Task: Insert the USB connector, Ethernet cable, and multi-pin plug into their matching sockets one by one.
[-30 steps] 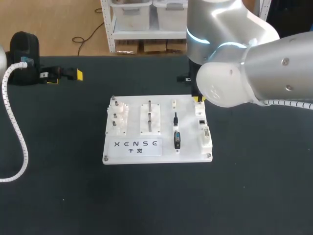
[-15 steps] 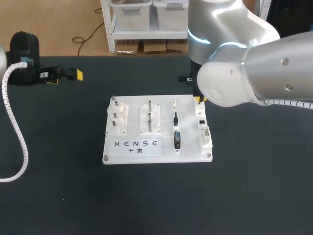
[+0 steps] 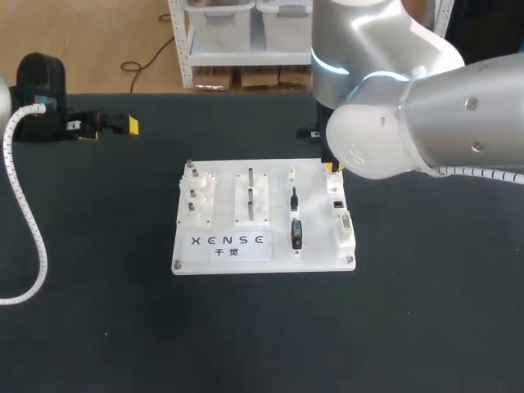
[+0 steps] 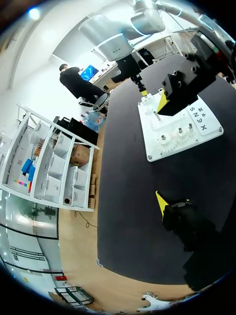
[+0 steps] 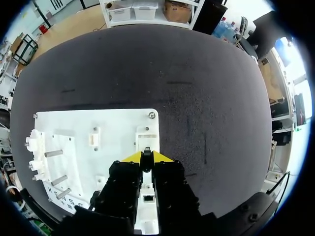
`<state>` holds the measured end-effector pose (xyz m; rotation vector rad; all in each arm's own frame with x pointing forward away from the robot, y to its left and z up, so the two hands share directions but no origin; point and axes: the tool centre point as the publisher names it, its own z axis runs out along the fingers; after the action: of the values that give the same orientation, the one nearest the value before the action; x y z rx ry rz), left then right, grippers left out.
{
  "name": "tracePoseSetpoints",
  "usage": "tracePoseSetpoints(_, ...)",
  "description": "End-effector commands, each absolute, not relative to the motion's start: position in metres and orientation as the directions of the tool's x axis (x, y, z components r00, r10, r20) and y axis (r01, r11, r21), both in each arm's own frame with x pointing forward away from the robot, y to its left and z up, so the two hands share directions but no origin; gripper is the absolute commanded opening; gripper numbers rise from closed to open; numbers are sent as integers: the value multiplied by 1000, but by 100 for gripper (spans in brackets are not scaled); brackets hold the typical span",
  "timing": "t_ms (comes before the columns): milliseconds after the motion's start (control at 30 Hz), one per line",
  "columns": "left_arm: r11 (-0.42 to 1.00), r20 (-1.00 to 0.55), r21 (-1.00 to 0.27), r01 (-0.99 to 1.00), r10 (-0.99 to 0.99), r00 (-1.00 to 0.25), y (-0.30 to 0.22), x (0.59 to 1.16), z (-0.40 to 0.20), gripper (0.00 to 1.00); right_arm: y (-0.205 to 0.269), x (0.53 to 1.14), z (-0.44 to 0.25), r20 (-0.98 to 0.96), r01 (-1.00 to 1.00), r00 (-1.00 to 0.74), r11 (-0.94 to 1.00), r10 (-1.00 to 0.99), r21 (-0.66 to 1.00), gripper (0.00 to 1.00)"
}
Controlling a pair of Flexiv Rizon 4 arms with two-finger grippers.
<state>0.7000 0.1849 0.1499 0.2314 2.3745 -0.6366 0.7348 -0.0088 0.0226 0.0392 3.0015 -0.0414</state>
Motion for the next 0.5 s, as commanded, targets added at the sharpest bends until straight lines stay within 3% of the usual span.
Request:
tracePoseSetpoints(33,866,-642,-384,321,0,-767,185,700,150,100,-9,736,18,-138,35,-990,999,30,-30,0)
tracePoseSetpoints(500,866,-642,-384,321,0,-767,185,700,150,100,-16,743,-5,-93,70,-994,996,65,-60,0)
